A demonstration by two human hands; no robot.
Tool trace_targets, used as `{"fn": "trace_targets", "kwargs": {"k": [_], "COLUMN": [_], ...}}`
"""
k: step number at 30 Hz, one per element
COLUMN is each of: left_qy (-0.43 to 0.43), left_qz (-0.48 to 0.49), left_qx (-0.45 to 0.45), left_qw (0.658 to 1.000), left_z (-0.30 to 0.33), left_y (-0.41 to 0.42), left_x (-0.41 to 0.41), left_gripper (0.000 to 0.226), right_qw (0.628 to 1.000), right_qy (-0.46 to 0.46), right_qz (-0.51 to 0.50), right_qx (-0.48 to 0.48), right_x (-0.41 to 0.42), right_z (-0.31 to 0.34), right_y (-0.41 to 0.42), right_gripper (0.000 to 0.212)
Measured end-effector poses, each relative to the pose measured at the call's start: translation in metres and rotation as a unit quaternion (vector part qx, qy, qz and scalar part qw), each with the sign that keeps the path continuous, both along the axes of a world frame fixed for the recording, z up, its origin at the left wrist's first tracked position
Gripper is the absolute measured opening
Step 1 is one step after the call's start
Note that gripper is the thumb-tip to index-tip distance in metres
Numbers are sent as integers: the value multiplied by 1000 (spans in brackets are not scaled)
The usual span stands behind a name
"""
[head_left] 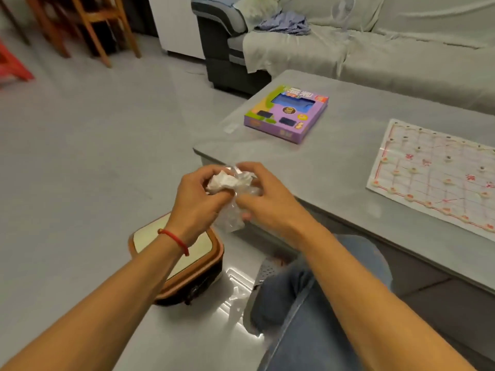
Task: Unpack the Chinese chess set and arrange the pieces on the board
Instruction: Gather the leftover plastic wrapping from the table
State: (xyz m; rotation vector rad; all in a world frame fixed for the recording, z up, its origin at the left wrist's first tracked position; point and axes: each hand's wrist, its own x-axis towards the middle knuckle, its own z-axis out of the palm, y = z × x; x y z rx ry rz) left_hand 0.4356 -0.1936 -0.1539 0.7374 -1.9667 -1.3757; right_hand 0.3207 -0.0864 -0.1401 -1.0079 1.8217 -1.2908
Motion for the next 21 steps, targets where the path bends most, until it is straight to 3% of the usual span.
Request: {"fn": "trace_targets", "kwargs": {"k": [2,4,7,9,10,12,14,21], "left_qy": [-31,-77,-133,-196,-278,-453,-541,-590], "left_qz": [1,-19,-56,-25,-10,-25,-61,-114], "left_qx": [21,31,44,-31,-119,-262,-287,-266], "left_qw": [999,996,989,980,953,852,788,754], "left_z": [-19,-38,-64,-88,-103,-133,-158,-167], "left_y": [-14,-26,-43,-60,-70,-86,-96,-108], "left_x": [22,40,67,89,98,114,120,112], "left_gripper": [27,27,35,43,48,69,90,133], "right_qw": [989,980,977,982,983,984,987,987], "right_qy": [-147,-193,-195,-145,-128,-94,-33,26], "right_qz": [-15,-41,-81,-108,-111,-109,-100,-110], "right_qx": [-11,-2,20,56,76,108,122,113], "right_x": [20,35,46,46,46,47,50,63], "right_z": [-19,-43,-85,-110,-120,-134,-139,-156], "right_y": [-19,-34,-44,-41,-39,-38,-41,-42], "right_gripper": [35,26,23,24,24,24,22,21]}}
